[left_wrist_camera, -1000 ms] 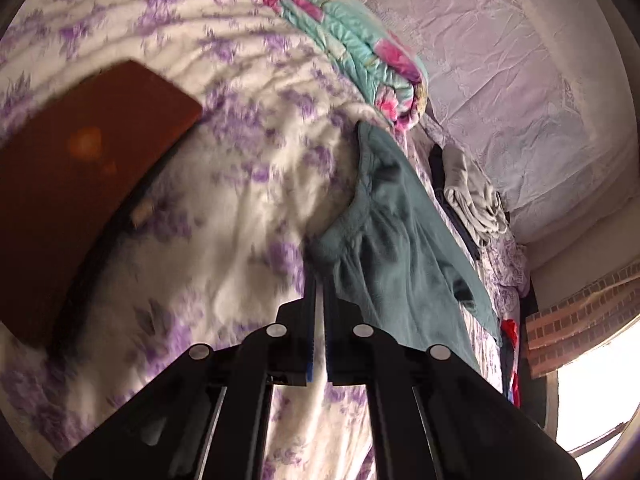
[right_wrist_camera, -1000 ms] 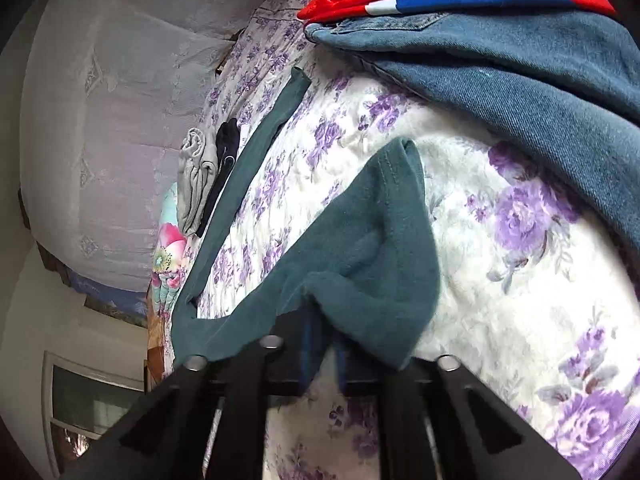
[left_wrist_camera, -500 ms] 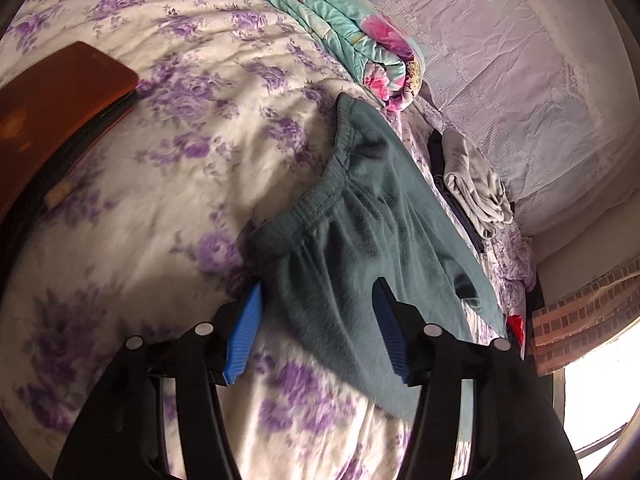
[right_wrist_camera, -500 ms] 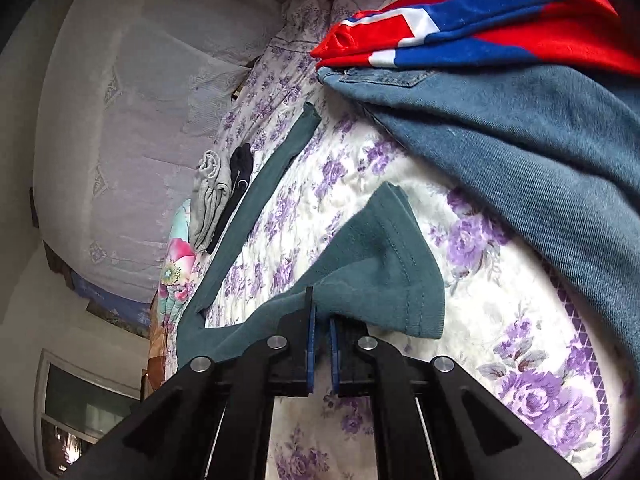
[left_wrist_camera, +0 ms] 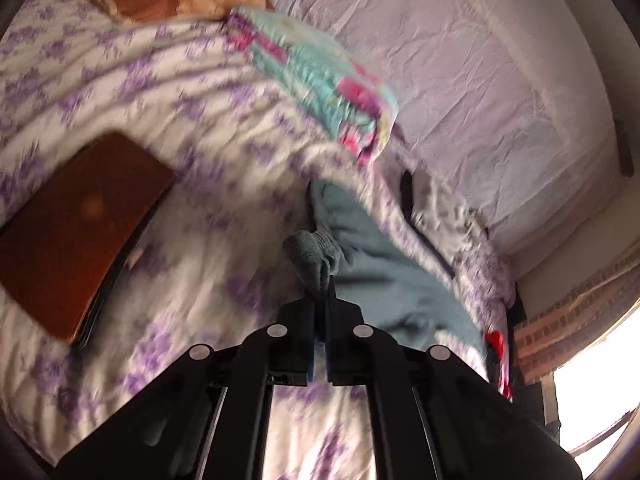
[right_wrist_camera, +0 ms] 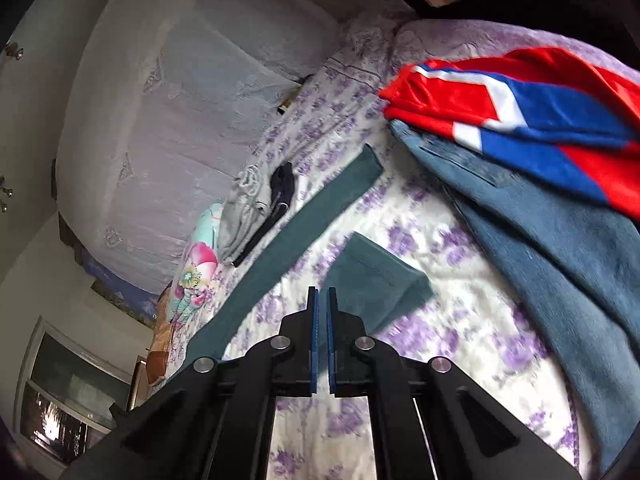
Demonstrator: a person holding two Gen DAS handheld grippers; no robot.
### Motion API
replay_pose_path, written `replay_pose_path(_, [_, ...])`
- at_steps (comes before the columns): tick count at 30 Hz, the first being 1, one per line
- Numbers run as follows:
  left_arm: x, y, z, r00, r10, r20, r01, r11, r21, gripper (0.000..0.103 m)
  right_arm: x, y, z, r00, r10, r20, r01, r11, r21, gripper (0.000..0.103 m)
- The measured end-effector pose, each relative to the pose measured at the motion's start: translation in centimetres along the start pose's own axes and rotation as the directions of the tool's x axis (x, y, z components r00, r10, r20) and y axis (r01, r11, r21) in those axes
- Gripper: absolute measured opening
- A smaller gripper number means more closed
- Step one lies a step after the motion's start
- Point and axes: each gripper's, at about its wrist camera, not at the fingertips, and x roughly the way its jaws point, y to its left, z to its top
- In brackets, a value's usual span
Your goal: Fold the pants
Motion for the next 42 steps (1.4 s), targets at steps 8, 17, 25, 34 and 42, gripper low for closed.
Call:
replay_pose_path(8, [1.1,4.7,-3.5,0.995,-0.023,-0.098,0.017,0.998,-0.057,0.005,-2.0,-4.1,-3.2,0.999,0.012,-0.039,-0.007,0.992,0.129,0.016])
replay_pose_path(17, [0.4,4.6,-4.8,0.998,0.007,-0.061,-0.008,1.0,-0.021,0.011,5.2,7.6,-2.1,0.992,-0.051,-0.119,0.031,0.986,-0.163,0.05])
replay_pose_path(25, [1.1,3.9,-5.4,0.998,0.051,-0.027,-0.049,0.997,0.058,0.013,12.6,8.8,-2.7,0.891,-0.447,-0.073,0.38,0.826,-0.415,0.017])
replay_pose_path(34, [1.3,4.4,-5.4,1.0,0.01,-0.014,-0.009,0.995,0.098,0.013,0.3,2.4,-8.4,0.949,-0.311,-0.048,0.294,0.93,-0.223,0.001])
replay_pose_path(42, [1.5,4.6,-5.0,1.0,-0.013,-0.019,0.015,0.998,0.064,0.013,-1.0,-1.2,-7.6,0.993,-0.093,-0.07,0.098,0.992,0.082,0.061])
